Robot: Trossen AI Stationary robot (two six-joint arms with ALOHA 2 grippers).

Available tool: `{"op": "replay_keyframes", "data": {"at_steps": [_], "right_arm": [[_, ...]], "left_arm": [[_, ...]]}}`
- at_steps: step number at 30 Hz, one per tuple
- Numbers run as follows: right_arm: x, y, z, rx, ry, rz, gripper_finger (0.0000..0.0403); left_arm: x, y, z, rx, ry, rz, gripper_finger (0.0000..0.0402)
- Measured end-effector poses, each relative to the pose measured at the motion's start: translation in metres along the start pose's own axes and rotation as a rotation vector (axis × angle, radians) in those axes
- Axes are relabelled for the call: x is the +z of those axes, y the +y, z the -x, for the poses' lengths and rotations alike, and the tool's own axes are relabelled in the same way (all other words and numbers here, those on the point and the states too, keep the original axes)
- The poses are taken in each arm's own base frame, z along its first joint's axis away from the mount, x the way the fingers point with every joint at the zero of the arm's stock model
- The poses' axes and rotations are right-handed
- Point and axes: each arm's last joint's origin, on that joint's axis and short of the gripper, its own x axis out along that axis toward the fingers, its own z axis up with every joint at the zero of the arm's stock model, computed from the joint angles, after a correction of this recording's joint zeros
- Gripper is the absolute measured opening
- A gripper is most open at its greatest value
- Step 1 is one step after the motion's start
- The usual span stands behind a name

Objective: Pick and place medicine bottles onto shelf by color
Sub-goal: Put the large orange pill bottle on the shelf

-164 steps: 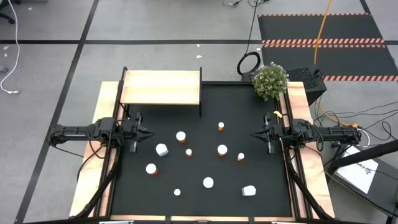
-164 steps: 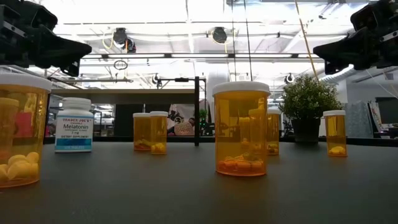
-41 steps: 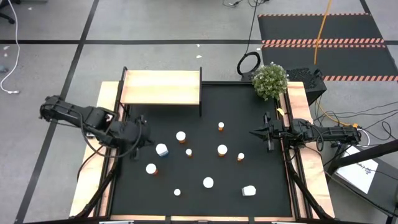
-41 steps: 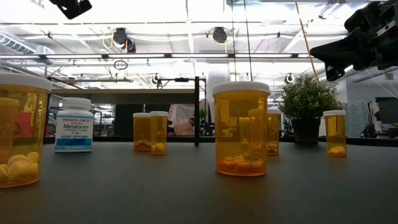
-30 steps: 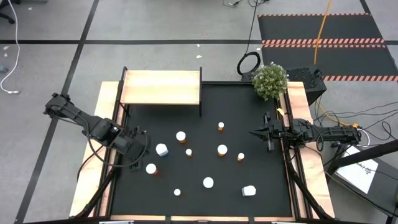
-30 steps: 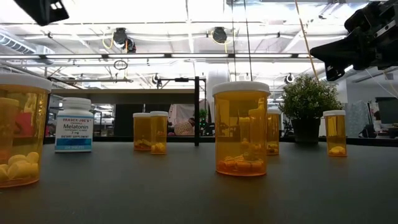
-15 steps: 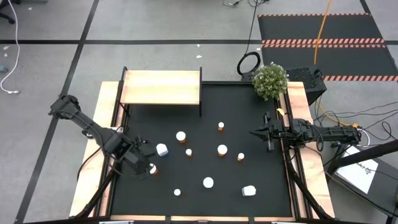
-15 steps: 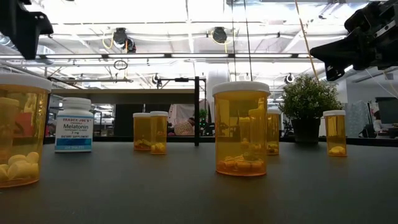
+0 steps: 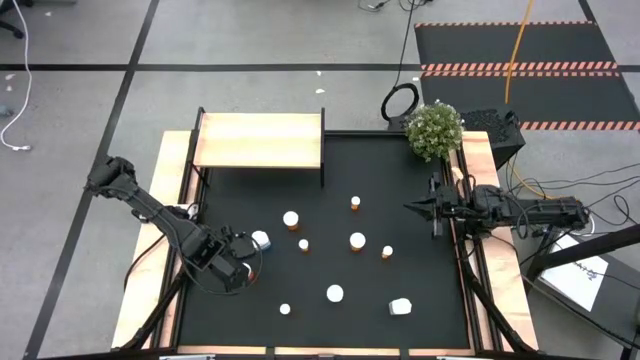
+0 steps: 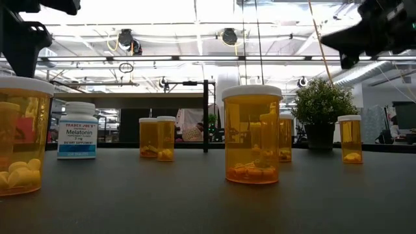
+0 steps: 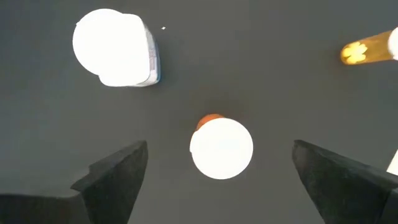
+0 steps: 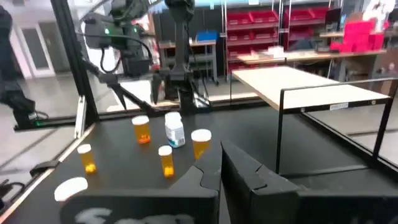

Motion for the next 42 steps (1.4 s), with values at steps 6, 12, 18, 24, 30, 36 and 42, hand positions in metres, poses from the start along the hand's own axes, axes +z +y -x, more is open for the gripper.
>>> {"op": "replay_keyframes", "data": {"at_steps": [6,12,18,24,30,36,42], "right_arm": [[0.034,0.005,-0.015,-0.014,0.155,0.017,0.0000],[0.031,0.007,-0.038,-0.026,0.282,0.000,0.0000],[0.020,0.008,-0.052,-0.041,0.368,-0.041,0.0000],[0.015,0.008,-0.058,-0.046,0.404,-0.037,0.0000],[0.017,0.009,-0.060,-0.041,0.376,-0.037,0.0000],[0.013,0.009,-0.061,-0.034,0.330,-0.040,0.0000],[0.006,0.008,-0.061,-0.035,0.336,-0.038,0.0000]], "left_arm": [[0.006,-0.008,0.001,-0.082,-0.057,0.010,0.0373],[0.002,-0.011,0.001,-0.050,-0.121,0.025,0.0353],[-0.007,-0.017,0.003,-0.045,-0.148,0.025,0.0363],[-0.012,-0.024,-0.007,0.001,-0.153,0.001,0.0396],[-0.012,-0.027,-0.015,0.026,-0.139,0.008,0.0391],[-0.013,-0.026,-0.017,0.047,-0.127,0.013,0.0390],[-0.013,-0.025,-0.017,0.061,-0.120,0.019,0.0390]]}}
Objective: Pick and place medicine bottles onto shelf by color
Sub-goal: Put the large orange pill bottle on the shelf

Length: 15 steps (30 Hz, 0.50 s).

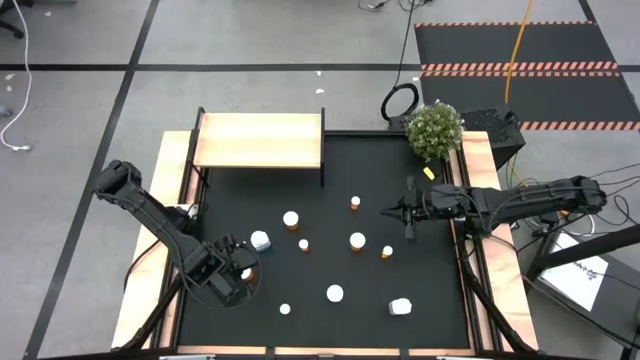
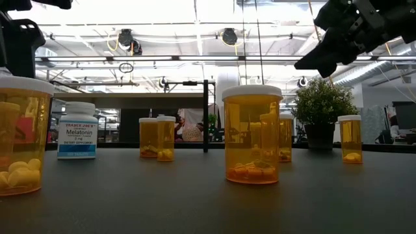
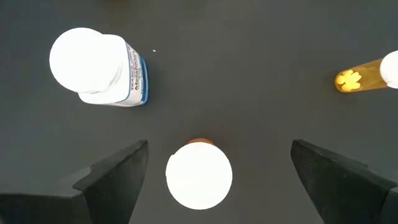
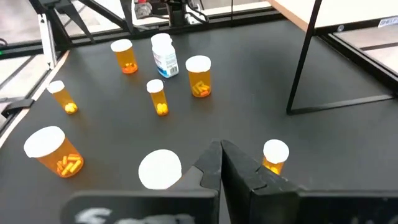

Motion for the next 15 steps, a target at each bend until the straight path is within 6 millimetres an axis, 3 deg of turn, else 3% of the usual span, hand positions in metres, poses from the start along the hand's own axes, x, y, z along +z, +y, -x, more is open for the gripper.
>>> {"op": "replay_keyframes", "data": {"at_steps": [15], "right_arm": [[0.000,0.000,0.000,0.000,0.002,0.008,0.0000]], "left_arm": [[-0.005,-0.003,-0.018,0.082,0.099,-0.039,0.0390]]}}
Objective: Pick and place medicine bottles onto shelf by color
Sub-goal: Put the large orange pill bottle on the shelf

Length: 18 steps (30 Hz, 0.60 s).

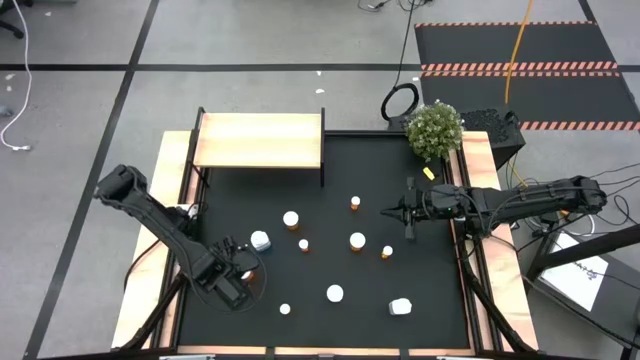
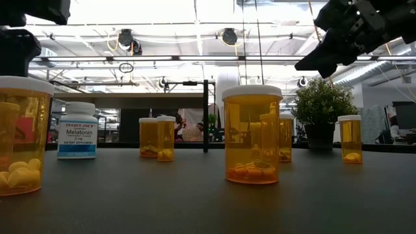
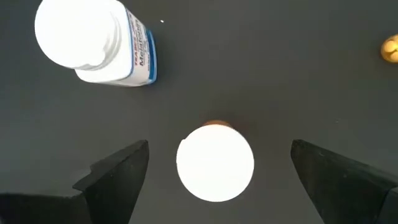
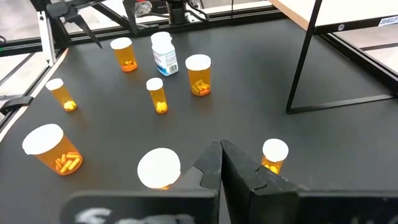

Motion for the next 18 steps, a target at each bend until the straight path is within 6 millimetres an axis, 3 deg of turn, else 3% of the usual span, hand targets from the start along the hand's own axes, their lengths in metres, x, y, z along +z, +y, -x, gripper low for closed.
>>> {"op": "replay_keyframes", "data": {"at_steps": [18], "right_arm": [[0.000,0.000,0.000,0.001,0.001,0.012,0.0000]], "left_arm": [[-0.006,0.002,-0.028,0.023,0.072,0.009,0.0387]]}}
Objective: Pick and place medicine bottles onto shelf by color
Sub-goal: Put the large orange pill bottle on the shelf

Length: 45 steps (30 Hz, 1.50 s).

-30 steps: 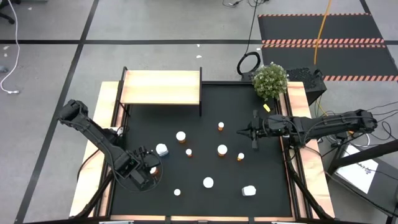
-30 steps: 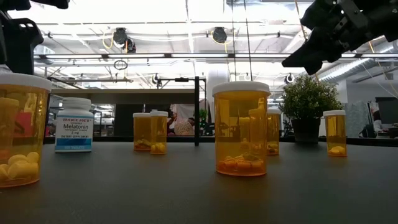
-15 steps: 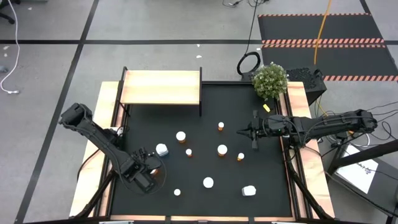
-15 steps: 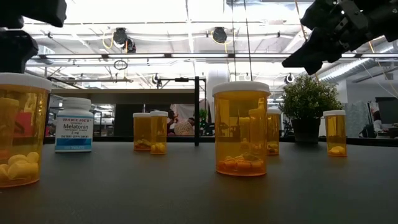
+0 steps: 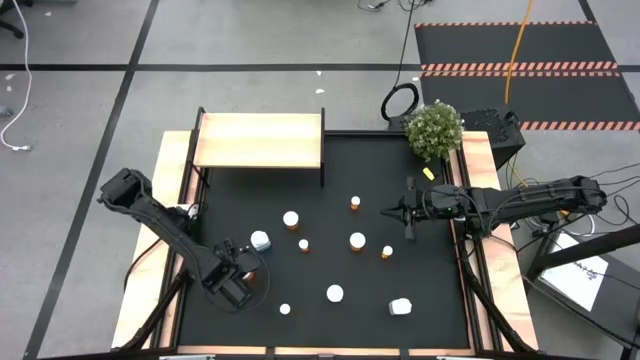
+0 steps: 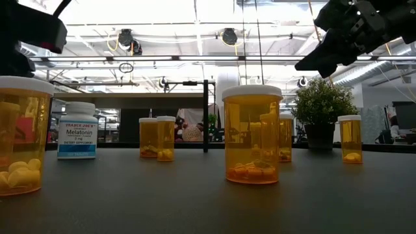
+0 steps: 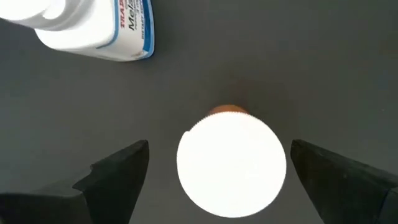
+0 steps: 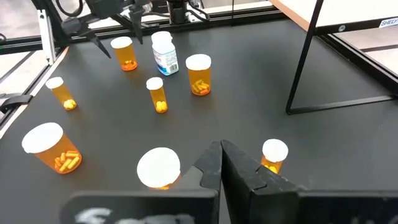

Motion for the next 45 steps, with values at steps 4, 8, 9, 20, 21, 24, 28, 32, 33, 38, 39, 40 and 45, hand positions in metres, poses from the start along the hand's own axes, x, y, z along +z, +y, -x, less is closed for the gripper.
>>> {"op": "replay_keyframes", "data": {"at_steps": [4,8,9,20,21,24,28,32,33,38,39,40,45], "right_arm": [[0.000,0.000,0.000,0.000,0.000,0.009,0.0000],[0.000,0.000,0.000,0.000,0.000,0.021,0.0000],[0.000,0.000,0.000,0.000,0.000,0.026,0.0000],[0.000,0.000,0.000,0.000,0.000,0.030,0.0000],[0.000,0.000,0.000,0.000,0.000,0.030,0.0000],[0.000,0.000,0.000,0.000,0.000,0.030,0.0000],[0.000,0.000,0.000,0.000,0.000,0.030,0.0000],[0.000,0.000,0.000,0.000,0.001,0.034,0.0000],[0.000,0.000,0.000,0.000,0.001,0.034,0.0000],[0.000,0.000,0.000,0.002,0.002,0.034,0.0000],[0.000,0.000,0.000,0.002,0.002,0.034,0.0000],[0.000,0.000,0.000,0.002,0.003,0.034,0.0000],[-0.001,0.000,0.000,0.001,0.014,0.039,0.0000]], "left_arm": [[0.003,0.002,-0.001,0.002,0.001,-0.020,0.0351],[0.004,0.002,-0.001,0.002,0.003,-0.040,0.0292],[0.005,0.003,-0.001,0.003,0.003,-0.044,0.0278],[0.012,0.005,0.000,-0.024,0.043,-0.055,0.0204],[0.014,0.005,0.001,-0.032,0.046,-0.060,0.0211],[0.023,0.003,0.008,-0.061,0.041,-0.082,0.0233],[0.036,0.002,0.021,-0.086,0.021,-0.141,0.0235],[0.052,0.004,0.041,-0.088,0.011,-0.208,0.0209],[0.056,0.006,0.047,-0.088,0.008,-0.223,0.0203],[0.079,0.013,0.076,-0.097,-0.027,-0.270,0.0200],[0.083,0.015,0.082,-0.092,-0.037,-0.281,0.0203],[0.087,0.018,0.087,-0.085,-0.043,-0.289,0.0210],[0.106,0.037,0.109,-0.028,-0.067,-0.331,0.0236]]}}
